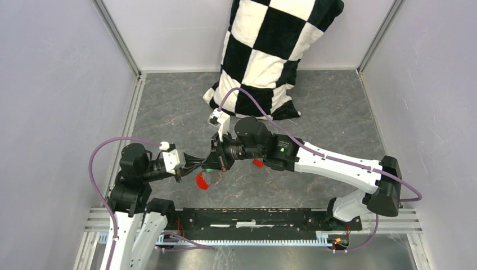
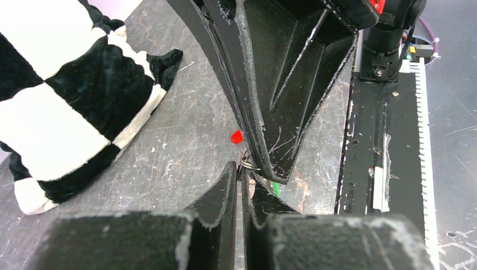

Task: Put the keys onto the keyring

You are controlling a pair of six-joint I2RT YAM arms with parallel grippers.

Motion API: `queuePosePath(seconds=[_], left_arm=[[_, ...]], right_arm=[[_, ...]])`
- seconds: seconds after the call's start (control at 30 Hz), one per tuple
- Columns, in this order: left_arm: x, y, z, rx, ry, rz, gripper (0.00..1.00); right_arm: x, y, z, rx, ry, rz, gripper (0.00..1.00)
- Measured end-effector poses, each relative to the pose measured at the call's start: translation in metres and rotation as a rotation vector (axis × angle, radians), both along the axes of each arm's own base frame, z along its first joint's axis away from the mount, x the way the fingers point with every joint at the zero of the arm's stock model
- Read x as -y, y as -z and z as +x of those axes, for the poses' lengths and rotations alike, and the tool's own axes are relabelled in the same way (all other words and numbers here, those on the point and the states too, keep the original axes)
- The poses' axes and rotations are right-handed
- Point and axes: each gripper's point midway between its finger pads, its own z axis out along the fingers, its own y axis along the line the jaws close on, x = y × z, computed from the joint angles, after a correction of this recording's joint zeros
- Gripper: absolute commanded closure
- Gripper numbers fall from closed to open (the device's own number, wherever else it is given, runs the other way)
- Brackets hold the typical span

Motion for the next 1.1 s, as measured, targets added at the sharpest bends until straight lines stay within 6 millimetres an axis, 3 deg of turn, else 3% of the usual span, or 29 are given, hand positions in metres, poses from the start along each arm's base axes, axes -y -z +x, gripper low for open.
queuePosePath(seconds=[0.23,0.6,0.9,1.1], left_arm=[[0.0,-0.007,-0.012,0.002,0.031,0.008,0.66],[0.0,-0.015,-0.027,0.003,0.062,0.022,0.58],[-0.001,-0.024,-0.036,-0.003,0.067,0.025,0.45],[-0.002,-0.027,-0.041,-0.014,0.073,0.025,0.45]], right_arm=[[0.003,-0.016,-0.003,-0.013,-0.034,0.058,1.0],[0.008,-0.022,-0.004,-0.028,-0.059,0.09,1.0],[0.017,-0.029,0.007,-0.018,-0.036,0.102,1.0],[0.021,-0.034,0.013,-0.002,-0.021,0.113,1.0]])
